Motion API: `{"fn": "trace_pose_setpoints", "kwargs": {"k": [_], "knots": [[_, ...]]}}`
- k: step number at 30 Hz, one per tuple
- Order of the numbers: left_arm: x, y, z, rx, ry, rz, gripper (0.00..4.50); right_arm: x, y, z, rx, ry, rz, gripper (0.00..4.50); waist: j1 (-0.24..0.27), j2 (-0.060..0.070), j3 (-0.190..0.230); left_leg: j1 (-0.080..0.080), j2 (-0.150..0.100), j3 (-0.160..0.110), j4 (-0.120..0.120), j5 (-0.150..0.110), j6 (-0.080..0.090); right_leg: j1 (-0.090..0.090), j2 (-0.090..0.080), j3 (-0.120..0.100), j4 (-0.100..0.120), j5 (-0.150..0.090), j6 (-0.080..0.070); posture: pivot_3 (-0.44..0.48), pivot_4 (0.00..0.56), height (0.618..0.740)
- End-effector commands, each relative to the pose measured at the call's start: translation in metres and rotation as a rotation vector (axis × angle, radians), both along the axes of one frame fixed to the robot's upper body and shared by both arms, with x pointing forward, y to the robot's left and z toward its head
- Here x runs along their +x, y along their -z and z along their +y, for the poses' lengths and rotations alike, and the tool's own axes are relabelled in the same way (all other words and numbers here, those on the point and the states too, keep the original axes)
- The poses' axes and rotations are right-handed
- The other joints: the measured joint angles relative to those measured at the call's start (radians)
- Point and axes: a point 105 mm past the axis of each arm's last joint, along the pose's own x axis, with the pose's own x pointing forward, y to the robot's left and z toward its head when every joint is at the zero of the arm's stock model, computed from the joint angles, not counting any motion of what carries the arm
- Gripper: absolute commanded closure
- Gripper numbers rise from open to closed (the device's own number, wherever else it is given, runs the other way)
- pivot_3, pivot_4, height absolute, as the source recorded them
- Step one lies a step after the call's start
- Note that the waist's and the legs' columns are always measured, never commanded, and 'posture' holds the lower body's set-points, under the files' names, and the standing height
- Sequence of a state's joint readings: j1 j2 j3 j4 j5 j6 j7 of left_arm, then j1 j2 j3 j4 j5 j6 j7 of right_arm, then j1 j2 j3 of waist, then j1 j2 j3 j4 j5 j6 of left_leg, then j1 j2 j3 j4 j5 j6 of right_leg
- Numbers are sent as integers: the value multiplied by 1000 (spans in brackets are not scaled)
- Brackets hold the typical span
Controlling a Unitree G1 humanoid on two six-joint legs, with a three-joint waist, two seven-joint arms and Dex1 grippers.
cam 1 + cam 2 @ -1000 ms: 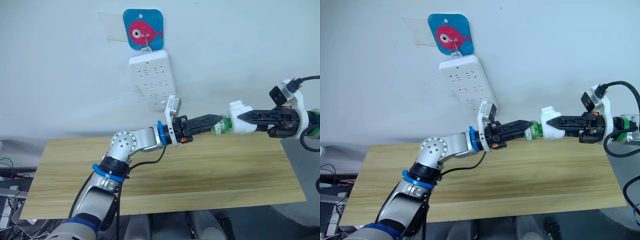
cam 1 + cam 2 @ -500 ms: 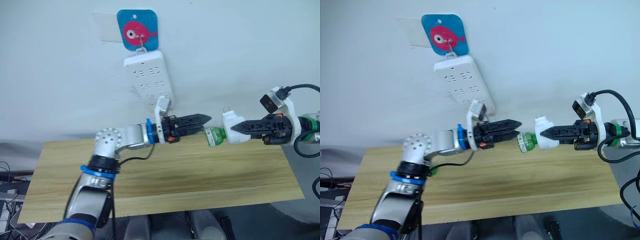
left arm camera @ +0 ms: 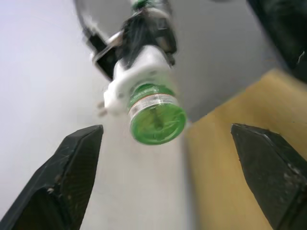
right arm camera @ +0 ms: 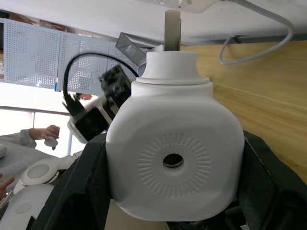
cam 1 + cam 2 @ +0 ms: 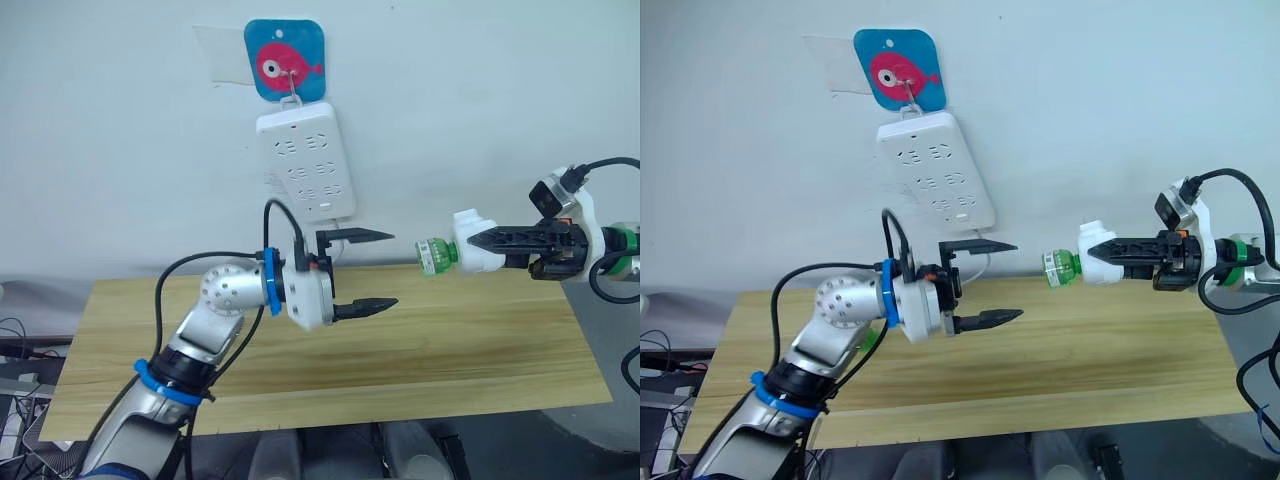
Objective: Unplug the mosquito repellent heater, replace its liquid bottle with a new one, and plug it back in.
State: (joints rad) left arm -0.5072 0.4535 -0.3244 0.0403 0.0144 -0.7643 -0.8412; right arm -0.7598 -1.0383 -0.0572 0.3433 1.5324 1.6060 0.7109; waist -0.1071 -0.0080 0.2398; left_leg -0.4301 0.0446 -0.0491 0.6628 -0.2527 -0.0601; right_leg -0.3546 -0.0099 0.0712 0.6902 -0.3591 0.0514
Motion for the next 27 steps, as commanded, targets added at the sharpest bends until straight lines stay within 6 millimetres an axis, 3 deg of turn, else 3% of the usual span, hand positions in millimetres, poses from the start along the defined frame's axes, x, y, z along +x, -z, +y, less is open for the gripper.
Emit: {"fn": "trace_pose_setpoints", "kwargs": {"k": [1, 8, 18, 26, 27], "knots": [[-6, 5, -10, -47, 42, -223, 21, -4, -13, 2, 31, -26, -39, 1516, 5, 0, 0, -1, 0, 0, 0, 0, 0, 0, 0, 0, 0, 0, 0, -193, 232, 740], [7, -2, -34, -133, 10, -370, 21, -5, -14, 7, 40, -43, -41, 1516, 8, 0, 0, -2, -2, 0, 2, -1, 1, -2, -3, -1, 4, 0, 0, -194, 231, 740], [22, -12, -37, -166, -67, -430, 21, -8, -15, 9, 48, -55, -39, 1516, -5, 0, 0, -2, -2, -1, 1, -1, 1, -2, -3, -1, 6, 0, 0, -198, 231, 740], [20, -16, -42, -187, -49, -447, 21, -9, -14, 10, 47, -56, -39, 1516, -6, 0, 0, -2, -1, -1, 1, -1, 1, -2, -3, -1, 6, 0, 0, -201, 232, 740], [19, -18, -42, -197, -42, -451, 202, -9, -14, 9, 48, -55, -39, 1516, -6, 0, 0, -2, -1, -1, 1, -1, 1, -2, -3, -1, 6, 0, 0, -201, 232, 740]]}}
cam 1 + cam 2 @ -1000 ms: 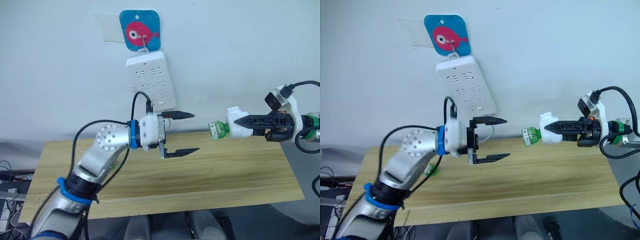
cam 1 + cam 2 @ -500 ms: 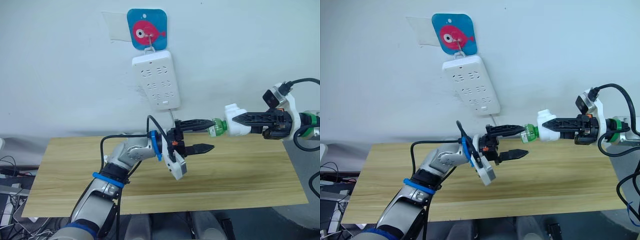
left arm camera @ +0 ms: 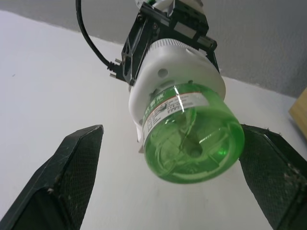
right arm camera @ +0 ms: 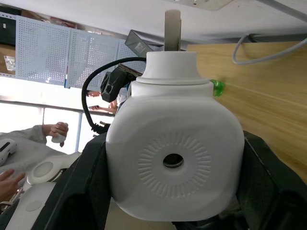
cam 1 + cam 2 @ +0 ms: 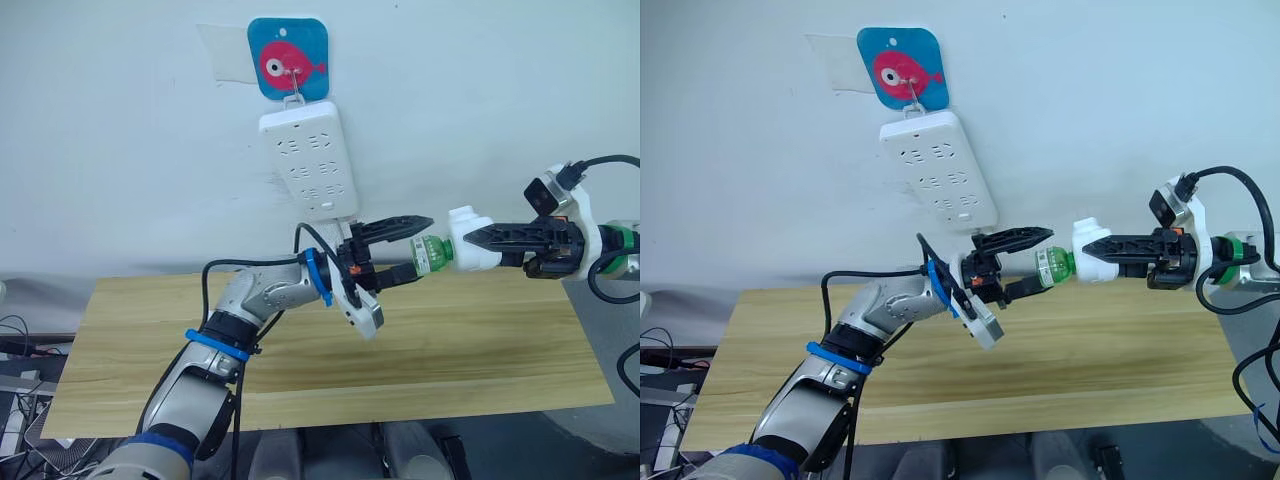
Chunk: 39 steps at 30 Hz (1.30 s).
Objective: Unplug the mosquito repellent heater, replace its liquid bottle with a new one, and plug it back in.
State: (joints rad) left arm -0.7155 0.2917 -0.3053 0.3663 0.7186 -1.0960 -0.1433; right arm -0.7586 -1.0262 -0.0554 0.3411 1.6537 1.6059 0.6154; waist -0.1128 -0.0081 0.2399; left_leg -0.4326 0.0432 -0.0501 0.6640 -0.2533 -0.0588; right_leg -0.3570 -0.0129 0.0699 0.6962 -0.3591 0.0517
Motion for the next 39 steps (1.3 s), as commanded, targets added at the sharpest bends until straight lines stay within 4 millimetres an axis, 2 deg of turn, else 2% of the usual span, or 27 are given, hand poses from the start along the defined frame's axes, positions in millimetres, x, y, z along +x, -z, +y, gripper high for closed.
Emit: {"fn": "trace_pose_setpoints", "kwargs": {"k": [1, 7, 8, 12, 14, 17, 19, 22, 25, 26, 28, 30, 31, 39], "knots": [[-7, -8, -2, -33, 41, -25, 424, -6, -10, 2, 22, -27, -37, 1516, 0, 0, 0, 0, 0, 0, 0, 0, 0, 0, 0, 0, 0, 0, 0, -201, 232, 740], [-13, -6, -4, -31, 75, -15, 2096, -6, -10, 2, 23, -27, -33, 1516, 0, 0, 0, 0, 0, 0, 0, 0, 0, 0, 0, 0, 0, 0, 0, -200, 234, 740], [-14, -6, -4, -28, 79, -12, 2259, -6, -10, 2, 23, -26, -33, 1516, 0, 0, 0, 0, 0, 0, 0, 0, 0, 0, 0, 0, 0, 0, 0, -200, 234, 740], [-14, -5, -3, -41, 93, 47, 2259, -6, -10, 2, 21, -25, -35, 1516, 0, 0, 0, 0, 1, 0, 0, 0, 0, 0, 0, 0, 0, 0, 0, -199, 234, 740], [-18, -12, -8, -113, 163, 285, 2259, -6, -10, 2, 14, -24, -40, 1516, 0, 0, 0, 0, 1, 0, 0, 0, 0, 0, 0, 0, 0, 0, 0, -201, 235, 740], [-25, -22, -15, -137, 333, 921, 2259, -7, -11, -1, -9, -16, -50, 1516, -2, 0, 0, 0, 5, -1, -1, 0, -1, -1, -1, 0, 1, 0, 0, -201, 233, 740], [-30, -28, -13, -103, 401, 1130, 2259, -9, -11, -2, -21, -18, -55, 1516, -2, 0, 1, -1, 5, -3, -1, 1, -1, -1, -2, -1, 0, 0, 0, -202, 232, 740], [-17, -37, -5, -179, 465, 1577, 2259, -11, -11, -2, -33, -26, -61, 1516, -3, 1, 0, 0, 3, -4, 0, 1, 1, 0, -1, -2, 0, 0, 0, -202, 231, 740], [-10, -40, 6, -270, 684, 2145, 2259, -13, -11, 1, -40, -45, -79, 1516, -3, 0, 1, 1, 3, -6, 2, 1, 1, 2, -1, -3, 0, -1, 0, -197, 227, 740], [-11, -42, 9, -267, 747, 2238, 2259, -14, -12, 2, -41, -51, -83, 1516, -3, 0, 1, 1, 2, -6, 2, 1, 1, 2, -1, -4, 0, -1, 1, -197, 227, 740], [0, -30, 13, -354, 804, 2478, 2259, -15, -11, 4, -44, -58, -92, 1516, -3, 0, 1, 1, 0, -6, 2, 1, 1, 2, 1, -4, 0, -1, 1, -195, 223, 740], [2, -13, 13, -353, 737, 2591, 2259, -15, -11, 6, -43, -61, -98, 1516, -2, 0, 1, 1, 0, -6, 3, 1, 1, 2, 2, -4, 0, -1, 1, -195, 221, 740], [-1, -12, 14, -329, 748, 2607, 2259, -15, -11, 6, -41, -62, -97, 1516, -3, 0, 1, 1, 0, -6, 3, 1, 0, 2, 3, -4, 0, -1, 1, -195, 221, 740], [-9, -17, 18, -286, 839, 2618, 2259, -19, -10, 1, -44, -57, -86, 1516, -1, 0, 1, 1, 0, -5, 3, 3, -3, 2, 4, -3, 0, -1, 0, -199, 219, 740]]}}
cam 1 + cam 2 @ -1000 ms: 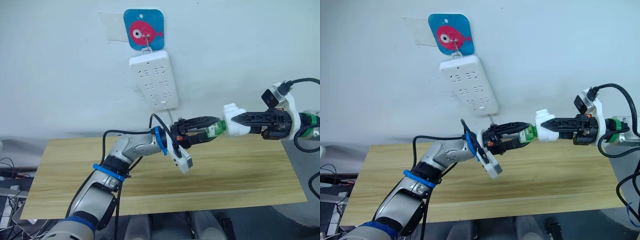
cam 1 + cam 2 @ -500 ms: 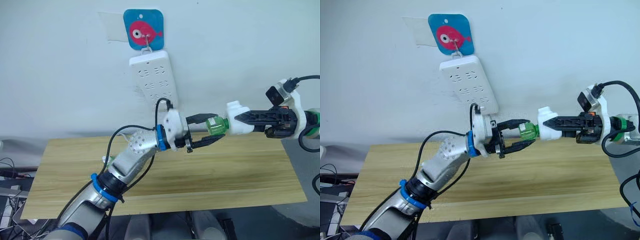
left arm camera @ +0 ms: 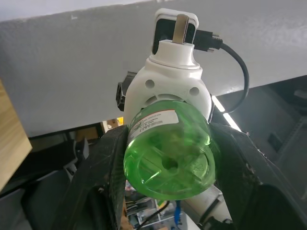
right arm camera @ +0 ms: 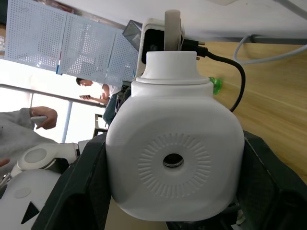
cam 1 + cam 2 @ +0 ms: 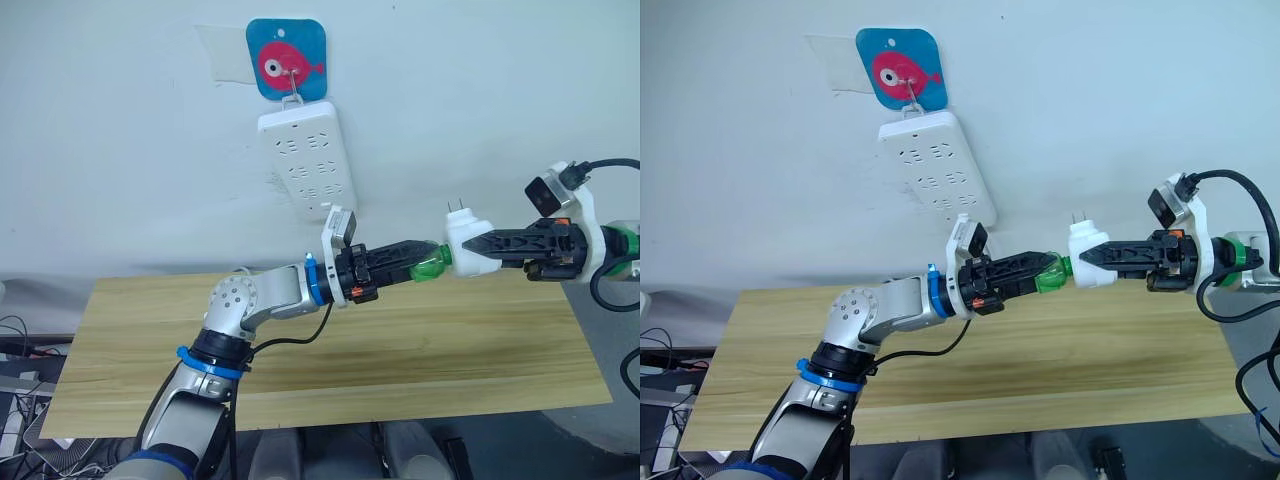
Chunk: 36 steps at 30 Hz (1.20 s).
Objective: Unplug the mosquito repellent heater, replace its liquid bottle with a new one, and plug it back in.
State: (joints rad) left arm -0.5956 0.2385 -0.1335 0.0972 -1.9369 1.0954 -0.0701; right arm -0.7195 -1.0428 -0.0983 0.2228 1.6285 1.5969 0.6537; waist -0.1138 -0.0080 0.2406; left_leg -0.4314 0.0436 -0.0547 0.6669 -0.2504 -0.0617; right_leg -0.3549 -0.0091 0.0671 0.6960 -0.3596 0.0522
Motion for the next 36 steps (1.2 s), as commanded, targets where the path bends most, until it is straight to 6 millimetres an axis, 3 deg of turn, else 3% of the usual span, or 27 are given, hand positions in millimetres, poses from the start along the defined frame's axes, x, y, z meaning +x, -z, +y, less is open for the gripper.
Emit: {"fn": "trace_pose_setpoints", "kwargs": {"k": [1, 14, 28, 30, 33, 36], "knots": [[4, -16, 13, -84, -34, -12, 2259, -8, -6, -4, -3, -18, -8, 1516, 0, 0, 0, 0, 0, 0, 0, 0, 0, 0, 0, 0, 0, 0, 0, -200, 218, 740], [1, -14, 14, -43, -28, -25, 2259, -7, -6, -2, 0, -23, -8, 1516, 1, 0, 0, 0, 0, 2, 0, 0, 0, 0, 0, 1, -1, 0, 0, -197, 217, 740], [-6, -5, 33, -6, -28, -41, 2259, 3, -20, -25, 14, 75, 13, 1516, 1, 0, 0, 0, 0, 2, -2, 0, 0, 0, 0, 2, -3, 0, 0, -197, 231, 740], [-9, -4, 37, -2, -28, -52, 2259, 11, -11, -35, -32, 150, 16, 1516, 2, 0, 0, 0, 0, 2, -2, 0, 0, 0, 0, 2, -4, 0, 0, -193, 232, 740], [-12, -2, 41, 6, -36, -62, 2259, 29, 18, -51, -194, 278, -17, 1516, 4, -1, 0, 0, 0, 2, -2, 0, 0, 0, 0, 2, -5, 0, 0, -180, 240, 740], [-14, -2, 43, 7, -50, -67, 2259, 43, 79, -85, -620, 401, -49, 1516, 6, -1, 0, 0, 0, 2, -2, 0, 0, 0, 0, 2, -5, 0, 0, -171, 245, 740]]}}
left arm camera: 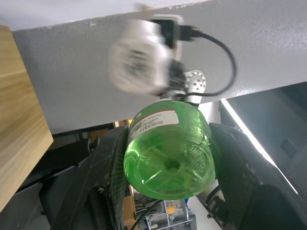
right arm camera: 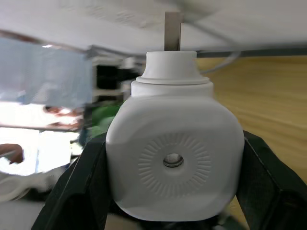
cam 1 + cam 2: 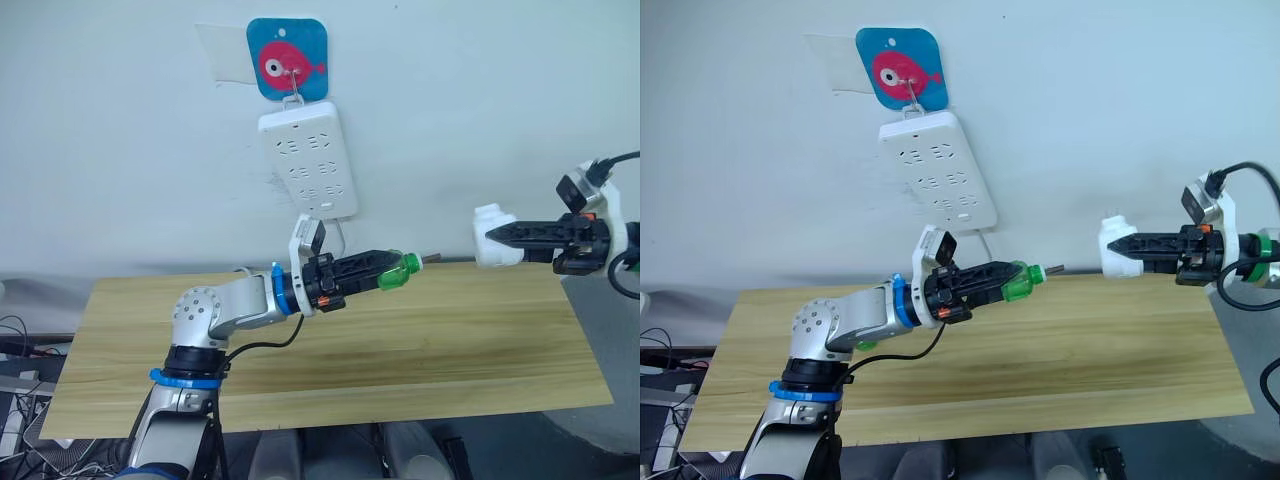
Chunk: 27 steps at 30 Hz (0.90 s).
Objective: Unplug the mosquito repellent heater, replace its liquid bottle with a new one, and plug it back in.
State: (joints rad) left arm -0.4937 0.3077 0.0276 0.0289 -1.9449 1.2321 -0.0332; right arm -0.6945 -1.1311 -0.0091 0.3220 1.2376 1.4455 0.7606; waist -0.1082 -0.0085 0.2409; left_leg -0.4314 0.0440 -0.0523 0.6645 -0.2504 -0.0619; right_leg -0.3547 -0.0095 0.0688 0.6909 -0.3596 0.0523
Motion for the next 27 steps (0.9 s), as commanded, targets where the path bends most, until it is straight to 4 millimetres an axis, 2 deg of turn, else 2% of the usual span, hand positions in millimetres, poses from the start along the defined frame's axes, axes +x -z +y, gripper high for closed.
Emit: {"fn": "trace_pose_setpoints", "kwargs": {"k": [1, 4, 7, 13, 27], "knots": [[-8, -12, 2, -47, 12, -50, 2259, 11, 57, -43, -501, 99, -17, 1516, 3, 0, 0, 0, 0, 0, 0, 0, 0, 0, 0, 0, 0, 0, 0, -169, 246, 740], [-11, -12, 1, -47, 10, -56, 2259, 13, 83, -74, -730, 156, 23, 1516, 9, 1, 1, 0, -1, 0, 0, 0, 0, -1, -1, 0, 1, 0, 0, -162, 250, 740], [-12, -12, 0, -49, 7, -59, 2259, 11, 98, -87, -855, 149, 43, 1516, 11, 1, 1, 0, -1, 2, 0, 0, 0, -2, -2, 2, 1, 0, 0, -154, 256, 740], [-16, -11, 0, -46, -2, -62, 2259, 14, 117, -97, -906, 209, 89, 1516, 13, 0, 2, 2, 0, 1, 0, 0, 0, 0, 0, 2, 1, 0, 0, -137, 264, 740], [-21, -8, 2, -41, -17, -68, 2259, 18, 146, -100, -859, 363, 182, 1516, 25, 0, 8, 2, 0, 1, 0, 0, 0, 2, -1, 1, 0, 0, 0, -117, 281, 740]]}}
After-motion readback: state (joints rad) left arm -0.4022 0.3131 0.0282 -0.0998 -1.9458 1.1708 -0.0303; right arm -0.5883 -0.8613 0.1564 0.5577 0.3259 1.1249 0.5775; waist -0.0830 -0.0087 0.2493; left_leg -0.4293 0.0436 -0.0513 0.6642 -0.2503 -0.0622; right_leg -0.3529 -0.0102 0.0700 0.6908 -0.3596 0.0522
